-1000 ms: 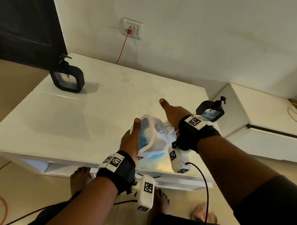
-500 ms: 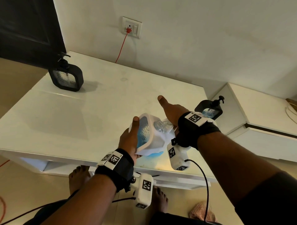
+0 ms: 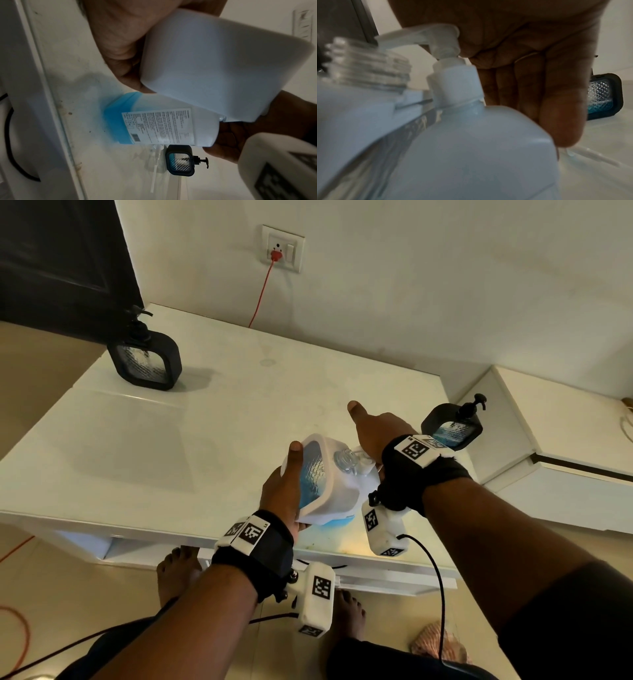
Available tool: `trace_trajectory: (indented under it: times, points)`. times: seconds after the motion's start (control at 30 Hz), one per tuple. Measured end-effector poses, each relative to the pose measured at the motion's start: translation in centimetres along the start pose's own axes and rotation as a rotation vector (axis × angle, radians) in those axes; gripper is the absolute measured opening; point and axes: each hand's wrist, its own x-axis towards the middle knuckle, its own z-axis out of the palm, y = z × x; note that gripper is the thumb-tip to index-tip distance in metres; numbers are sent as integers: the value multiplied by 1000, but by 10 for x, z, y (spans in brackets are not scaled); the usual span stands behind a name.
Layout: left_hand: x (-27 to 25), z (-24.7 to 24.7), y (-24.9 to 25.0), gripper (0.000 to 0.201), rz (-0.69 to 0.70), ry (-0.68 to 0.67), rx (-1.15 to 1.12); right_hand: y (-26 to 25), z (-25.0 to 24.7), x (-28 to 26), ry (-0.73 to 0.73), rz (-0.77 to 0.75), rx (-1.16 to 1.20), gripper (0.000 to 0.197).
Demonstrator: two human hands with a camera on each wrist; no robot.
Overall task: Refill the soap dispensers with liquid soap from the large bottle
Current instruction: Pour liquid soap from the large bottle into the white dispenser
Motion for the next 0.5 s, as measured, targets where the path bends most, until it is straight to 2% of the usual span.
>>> trace_trajectory:
  times: [0.2,0.33,0.5]
  points:
    - [1,1,0,81,14,-23,-13,5,-3,-8,24,-14,-21,65]
    - [-2,1,2,84,13,-1,11,-1,-6,-9,-37,-16,-18,78]
    - [-2,2,3,62,14,19,25,-3,-15,-16,-171,-10,109,83]
